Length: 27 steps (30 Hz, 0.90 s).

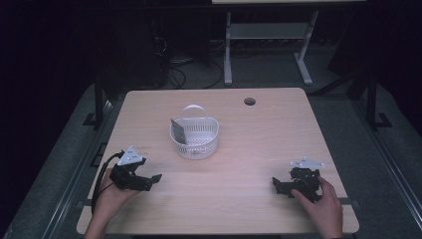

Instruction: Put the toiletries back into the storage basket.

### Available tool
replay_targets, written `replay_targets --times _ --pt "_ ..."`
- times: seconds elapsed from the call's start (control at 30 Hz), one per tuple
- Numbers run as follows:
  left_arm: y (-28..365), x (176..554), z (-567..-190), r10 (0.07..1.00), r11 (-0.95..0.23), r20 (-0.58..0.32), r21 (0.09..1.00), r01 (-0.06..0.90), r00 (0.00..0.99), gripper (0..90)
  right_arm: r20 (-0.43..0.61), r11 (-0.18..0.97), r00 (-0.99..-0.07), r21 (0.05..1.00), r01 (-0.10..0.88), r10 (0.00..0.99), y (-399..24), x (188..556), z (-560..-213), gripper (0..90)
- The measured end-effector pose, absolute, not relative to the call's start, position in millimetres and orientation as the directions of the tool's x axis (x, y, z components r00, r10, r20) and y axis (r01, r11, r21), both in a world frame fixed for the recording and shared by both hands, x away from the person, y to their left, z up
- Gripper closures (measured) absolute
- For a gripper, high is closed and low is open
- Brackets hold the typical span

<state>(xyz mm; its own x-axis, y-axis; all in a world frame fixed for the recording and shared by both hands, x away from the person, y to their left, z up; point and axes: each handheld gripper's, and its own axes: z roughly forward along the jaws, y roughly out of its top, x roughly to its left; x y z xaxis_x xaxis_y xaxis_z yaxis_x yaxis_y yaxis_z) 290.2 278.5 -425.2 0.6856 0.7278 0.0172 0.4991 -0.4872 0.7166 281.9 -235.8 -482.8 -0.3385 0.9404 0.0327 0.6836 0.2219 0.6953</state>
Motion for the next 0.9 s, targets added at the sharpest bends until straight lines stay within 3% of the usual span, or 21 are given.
replay_targets --times 0.5,0.9 --pt "291 276 -466 0.742 -0.505 0.009 0.665 0.550 0.671 13.1 0.030 0.226 -0.341 0.695 0.683 0.940 -236 282 -483 0.0" --pt "297 275 -475 0.732 -0.473 0.007 0.724 0.502 0.681 12.8 0.029 0.227 -0.342 0.695 0.682 0.939 -236 282 -483 0.0"
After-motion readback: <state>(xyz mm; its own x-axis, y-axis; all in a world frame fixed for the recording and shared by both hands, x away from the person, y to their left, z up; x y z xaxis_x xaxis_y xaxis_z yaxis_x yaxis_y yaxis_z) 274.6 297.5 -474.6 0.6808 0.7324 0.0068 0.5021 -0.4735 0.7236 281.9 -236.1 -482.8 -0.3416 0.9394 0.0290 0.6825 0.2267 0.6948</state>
